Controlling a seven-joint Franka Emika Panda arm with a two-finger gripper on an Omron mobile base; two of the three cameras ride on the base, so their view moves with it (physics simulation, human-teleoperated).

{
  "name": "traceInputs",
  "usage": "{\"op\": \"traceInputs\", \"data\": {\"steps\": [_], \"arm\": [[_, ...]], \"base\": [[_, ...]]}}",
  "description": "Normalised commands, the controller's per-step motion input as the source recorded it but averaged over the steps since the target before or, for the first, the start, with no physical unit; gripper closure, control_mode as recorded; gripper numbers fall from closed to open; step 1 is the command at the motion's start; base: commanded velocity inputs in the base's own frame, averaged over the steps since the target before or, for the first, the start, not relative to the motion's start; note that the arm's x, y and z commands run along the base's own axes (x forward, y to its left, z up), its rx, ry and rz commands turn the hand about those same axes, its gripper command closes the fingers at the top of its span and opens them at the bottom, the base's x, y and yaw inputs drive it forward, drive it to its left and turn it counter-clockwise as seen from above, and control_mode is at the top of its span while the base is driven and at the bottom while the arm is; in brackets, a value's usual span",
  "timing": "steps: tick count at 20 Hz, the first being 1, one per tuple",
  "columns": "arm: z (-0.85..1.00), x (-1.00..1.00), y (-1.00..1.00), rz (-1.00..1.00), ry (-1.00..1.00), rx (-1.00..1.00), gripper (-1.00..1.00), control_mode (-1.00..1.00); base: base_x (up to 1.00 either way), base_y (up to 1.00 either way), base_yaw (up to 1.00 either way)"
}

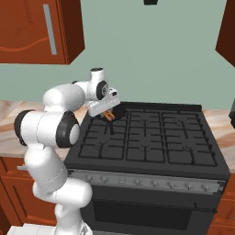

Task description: Place the cold items (corn and squash) from the fridge in one tupperware on the dining counter. Place the warm items (hot dog and kebab skewer) in the stove area in another tupperware.

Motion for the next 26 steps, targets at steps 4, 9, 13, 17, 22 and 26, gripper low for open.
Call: {"op": "traceInputs", "data": {"steps": [4,9,13,17,22,26], "arm": [[0.83,-1.0,0.0,-0.16,-0.03,0.08,1.0,-1.0],[0.63,-1.0,0.0,-0.15,-0.1,0.04,1.0,-1.0],[0.24,-1.0,0.0,-0.05,-0.15,0.0,1.0,-1.0],[0.0,-1.0,0.06,0.0,-0.23,0.0,1.0,-1.0],[0.26,-1.0,0.09,0.0,-0.18,0.0,1.0,-1.0],[0.52,-0.88,0.16,0.0,0.03,0.0,1.0,-1.0]], "base": [[0.0,0.0,0.0],[0.0,0.0,0.0],[0.0,0.0,0.0],[0.0,0.0,0.0],[0.0,0.0,0.0],[0.0,0.0,0.0]]}}
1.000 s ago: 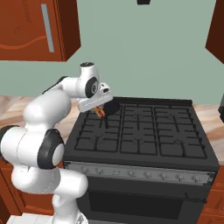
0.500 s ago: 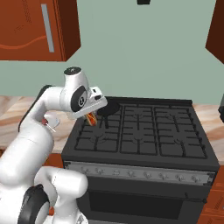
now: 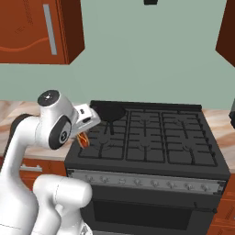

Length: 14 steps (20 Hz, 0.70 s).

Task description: Place the cold items (corn and squash) from the fridge in one tupperware on the dining counter. Place the warm items (hot dog and kebab skewer) in the stove area in another tupperware.

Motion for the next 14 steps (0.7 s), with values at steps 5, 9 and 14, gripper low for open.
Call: {"op": "traceInputs", "data": {"steps": [5,9,14], "arm": [[0.6,-0.42,0.07,0.02,0.27,0.0,1.0,-1.0],[0.26,0.0,0.0,0.19,0.4,0.0,1.0,-1.0],[-0.06,-0.24,0.11,0.25,0.27,-0.06,1.0,-1.0]], "base": [[0.0,0.0,0.0],[0.0,0.0,0.0],[0.0,0.0,0.0]]}}
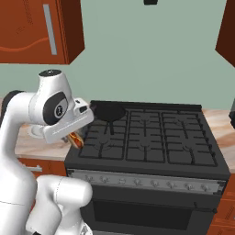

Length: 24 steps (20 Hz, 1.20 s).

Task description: Place the cold items (corn and squash) from the fridge in one tupperware on the dining counter. Place the warm items (hot dog and kebab skewer) in the stove area in another tupperware.

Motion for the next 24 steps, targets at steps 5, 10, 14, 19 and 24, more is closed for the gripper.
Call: {"op": "traceInputs", "data": {"steps": [5,10,14,19,24], "arm": [[-0.22,-0.54,0.2,0.22,0.07,-0.08,1.0,-1.0],[-0.02,-0.17,-0.08,0.09,0.01,0.0,1.0,-1.0],[0.0,0.0,0.0,0.02,0.01,0.0,1.0,-1.0],[0.0,-0.05,-0.02,0.0,0.0,0.0,1.0,-1.0],[0.0,0.0,0.0,0.0,0.0,0.0,1.0,1.0]], "base": [[0.0,0.0,0.0],[0.0,0.0,0.0],[0.0,0.0,0.0],[0.0,0.0,0.0],[-0.71,-0.59,-0.18]]}}
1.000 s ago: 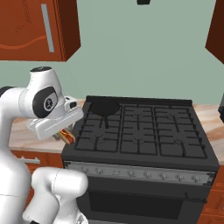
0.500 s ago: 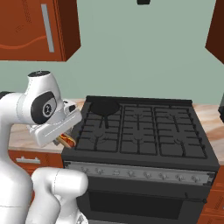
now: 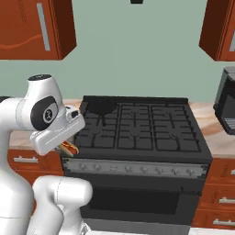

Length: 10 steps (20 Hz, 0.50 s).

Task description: Place the cold items (corn and squash) from the fridge in one tupperware on the dining counter. Place the warm items (hot dog and kebab skewer) in the stove area in another tupperware.

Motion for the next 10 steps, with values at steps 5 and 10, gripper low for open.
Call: {"op": "traceInputs", "data": {"steps": [5,10], "arm": [[0.0,0.0,0.0,0.0,0.0,0.0,1.0,1.0],[0.0,0.0,0.0,0.0,0.0,0.0,1.0,1.0]], "base": [[-0.28,-0.7,-0.67],[0.01,-0.53,-0.85]]}}
